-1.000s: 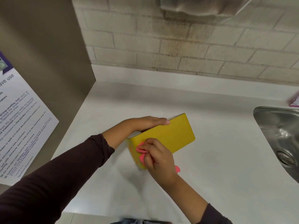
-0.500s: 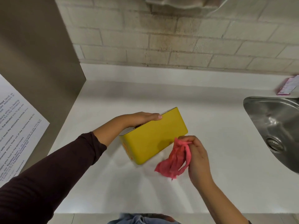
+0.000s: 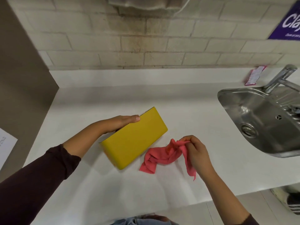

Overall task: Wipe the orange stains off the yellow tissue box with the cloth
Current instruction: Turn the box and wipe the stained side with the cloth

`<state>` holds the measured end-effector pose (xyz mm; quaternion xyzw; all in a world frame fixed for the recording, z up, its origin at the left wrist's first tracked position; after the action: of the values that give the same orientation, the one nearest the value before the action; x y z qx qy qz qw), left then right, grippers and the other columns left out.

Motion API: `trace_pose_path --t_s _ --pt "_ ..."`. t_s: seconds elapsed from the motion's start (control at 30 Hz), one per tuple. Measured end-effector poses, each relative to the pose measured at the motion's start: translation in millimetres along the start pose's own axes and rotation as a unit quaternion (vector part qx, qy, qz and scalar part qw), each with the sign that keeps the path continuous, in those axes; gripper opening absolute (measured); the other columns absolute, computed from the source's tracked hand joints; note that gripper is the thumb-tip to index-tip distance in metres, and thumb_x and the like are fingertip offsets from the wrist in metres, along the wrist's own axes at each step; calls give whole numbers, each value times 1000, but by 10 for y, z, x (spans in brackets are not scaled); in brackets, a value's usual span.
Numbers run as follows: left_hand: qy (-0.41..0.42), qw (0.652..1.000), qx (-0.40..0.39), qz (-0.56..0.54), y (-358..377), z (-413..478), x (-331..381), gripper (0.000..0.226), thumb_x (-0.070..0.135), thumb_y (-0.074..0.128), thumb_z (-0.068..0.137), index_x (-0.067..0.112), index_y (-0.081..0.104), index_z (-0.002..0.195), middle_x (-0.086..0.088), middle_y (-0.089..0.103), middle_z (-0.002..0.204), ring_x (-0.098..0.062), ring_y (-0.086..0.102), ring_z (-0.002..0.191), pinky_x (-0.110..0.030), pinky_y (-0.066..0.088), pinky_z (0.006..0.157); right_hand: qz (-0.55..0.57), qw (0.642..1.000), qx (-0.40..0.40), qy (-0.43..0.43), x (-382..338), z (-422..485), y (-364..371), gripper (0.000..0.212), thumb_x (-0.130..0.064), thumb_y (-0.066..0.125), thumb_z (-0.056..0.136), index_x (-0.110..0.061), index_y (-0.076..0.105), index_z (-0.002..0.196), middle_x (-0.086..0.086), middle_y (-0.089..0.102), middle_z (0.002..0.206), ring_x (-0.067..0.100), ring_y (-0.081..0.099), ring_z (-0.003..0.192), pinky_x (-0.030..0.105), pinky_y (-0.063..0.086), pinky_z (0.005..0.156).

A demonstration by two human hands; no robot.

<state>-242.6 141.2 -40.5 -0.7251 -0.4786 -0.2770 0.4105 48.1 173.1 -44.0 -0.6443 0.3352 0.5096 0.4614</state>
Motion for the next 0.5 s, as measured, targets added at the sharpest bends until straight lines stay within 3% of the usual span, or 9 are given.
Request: trace_pose_path --t_s 0.1,0.2,0.27,0.33,0.43,0.5 --pt "2 1000 -2 1 13 0 15 67 60 41 84 31 31 143 3 37 150 -19 44 130 -42 31 113 -112 992 44 -32 15 28 35 37 10 42 85 -12 70 81 -10 68 78 -8 60 76 0 39 64" --pt "7 1000 -4 3 32 -11 30 73 67 45 80 33 31 143 3 37 150 -21 45 130 -45 32 112 -196 980 27 -32 73 69 245 30 8 48 83 -9 74 85 0 59 90 -6 52 78 -3 33 68" --pt "7 1000 -1 5 38 -19 43 78 68 43 74 33 30 143 3 37 150 -20 44 130 -45 32 112 -217 976 14 6 95 123 423 21 2 55 83 -4 75 87 9 60 95 -1 50 80 4 32 65" --pt "7 1000 2 2 43 -28 49 80 71 48 75 33 30 143 4 36 150 -20 44 130 -44 32 112 -207 974 -17 86 120 190 563 15 -5 62 83 0 75 89 17 67 91 17 58 85 15 34 66" --pt "9 1000 1 -3 50 -43 54 81 70 44 72 33 31 143 4 37 150 -20 45 129 -43 34 111 -158 963 -76 206 116 218 632 24 -13 63 85 9 70 91 17 62 73 26 57 65 31 45 62" --pt "12 1000 2 -2 45 -47 58 79 69 44 73 33 31 143 4 37 150 -19 45 130 -41 33 111 -138 954 -113 241 98 203 599 25 -10 57 88 7 66 103 17 63 80 28 60 65 37 54 67"
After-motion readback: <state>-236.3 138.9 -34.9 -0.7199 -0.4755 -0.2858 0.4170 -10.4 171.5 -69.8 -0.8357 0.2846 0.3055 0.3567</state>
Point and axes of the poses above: each hand's wrist, its own z-axis towards the middle knuckle, its own y-axis out of the palm, x = y × z, the point moved 2 cm from there along z, towards the middle knuckle
